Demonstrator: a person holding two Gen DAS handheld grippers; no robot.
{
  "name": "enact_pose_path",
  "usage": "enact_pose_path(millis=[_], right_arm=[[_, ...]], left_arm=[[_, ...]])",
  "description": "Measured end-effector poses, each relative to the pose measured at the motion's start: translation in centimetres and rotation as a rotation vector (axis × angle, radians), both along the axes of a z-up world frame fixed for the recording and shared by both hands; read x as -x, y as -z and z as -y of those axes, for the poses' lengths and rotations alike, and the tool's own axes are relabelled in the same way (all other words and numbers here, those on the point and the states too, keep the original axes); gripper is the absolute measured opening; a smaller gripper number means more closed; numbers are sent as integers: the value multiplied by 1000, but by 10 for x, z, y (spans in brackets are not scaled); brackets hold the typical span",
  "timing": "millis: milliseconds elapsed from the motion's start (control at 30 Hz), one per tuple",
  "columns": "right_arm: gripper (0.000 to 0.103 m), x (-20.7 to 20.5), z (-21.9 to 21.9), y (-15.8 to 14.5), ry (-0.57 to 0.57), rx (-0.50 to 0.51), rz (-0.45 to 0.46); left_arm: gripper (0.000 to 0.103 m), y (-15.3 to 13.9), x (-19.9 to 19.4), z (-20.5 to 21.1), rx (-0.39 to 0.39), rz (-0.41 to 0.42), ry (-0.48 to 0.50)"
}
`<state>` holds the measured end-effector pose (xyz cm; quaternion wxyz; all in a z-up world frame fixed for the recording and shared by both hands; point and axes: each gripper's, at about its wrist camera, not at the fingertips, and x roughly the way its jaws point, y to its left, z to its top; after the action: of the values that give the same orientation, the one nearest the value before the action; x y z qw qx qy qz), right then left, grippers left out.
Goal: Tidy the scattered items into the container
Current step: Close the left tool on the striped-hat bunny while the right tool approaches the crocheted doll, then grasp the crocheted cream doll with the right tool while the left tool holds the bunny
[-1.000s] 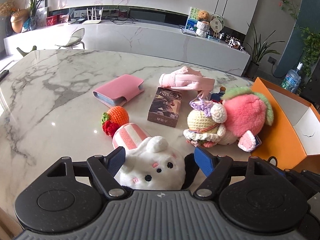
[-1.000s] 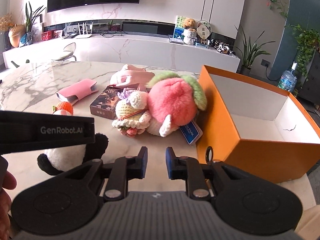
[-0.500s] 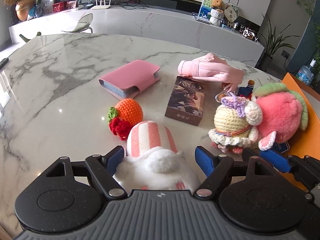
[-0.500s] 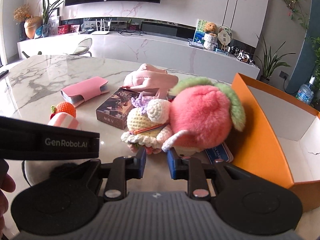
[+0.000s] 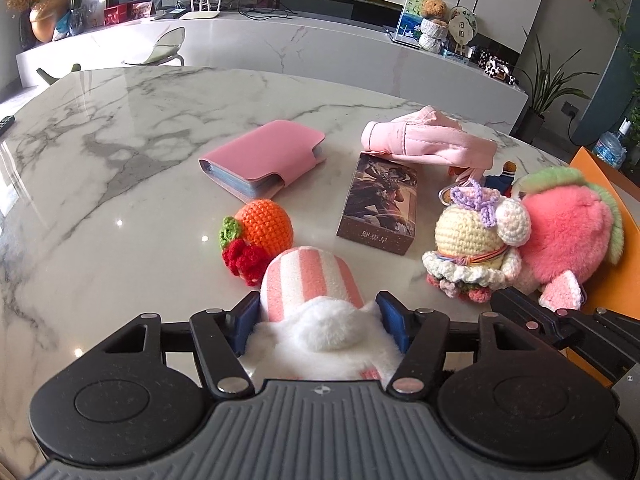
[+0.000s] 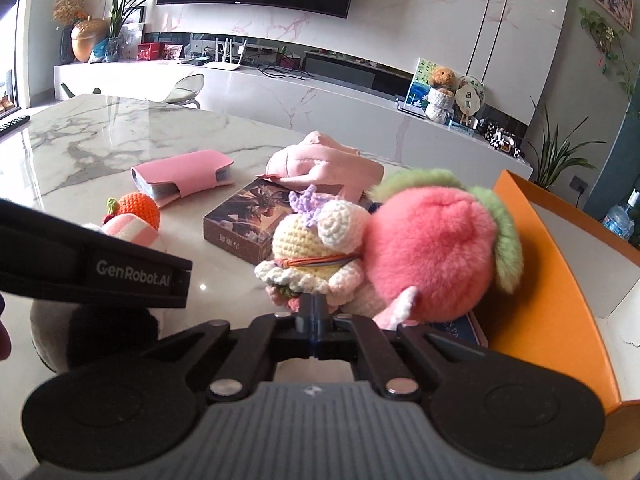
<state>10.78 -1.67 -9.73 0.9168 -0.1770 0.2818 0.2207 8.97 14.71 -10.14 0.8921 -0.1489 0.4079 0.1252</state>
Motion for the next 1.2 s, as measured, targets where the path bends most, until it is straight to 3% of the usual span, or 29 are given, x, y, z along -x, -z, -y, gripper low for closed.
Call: enact_pose_path(millis=[233, 400, 500, 600, 767, 900, 933, 967, 1200], right_arm=[[0, 12, 7, -8, 1, -8, -2], [7, 9, 15, -15, 60, -30, -11], [17, 9, 18, -18, 85, -28, -14], [19, 18, 20, -22, 107, -16, 40], [36, 23, 24, -27, 148, 23, 152], [35, 9, 24, -21, 180, 24, 92], [28, 6, 25, -19, 182, 19, 76], [10, 5, 25, -18, 182, 17, 70], [5, 15, 26, -24, 162, 26, 91]], left_arm=[[70, -8, 12, 6, -19, 19, 11], [69, -14, 12, 5, -23, 36, 5], [69, -14, 11, 5, -23, 39, 6], [69, -13, 11, 6, -24, 33, 6], [70, -12, 10, 9, -22, 32, 17], [70, -12, 9, 14, -21, 31, 35], [70, -11, 8, 14, -21, 29, 38], [70, -11, 8, 15, -20, 27, 40], [68, -21, 15, 19, -30, 53, 45]])
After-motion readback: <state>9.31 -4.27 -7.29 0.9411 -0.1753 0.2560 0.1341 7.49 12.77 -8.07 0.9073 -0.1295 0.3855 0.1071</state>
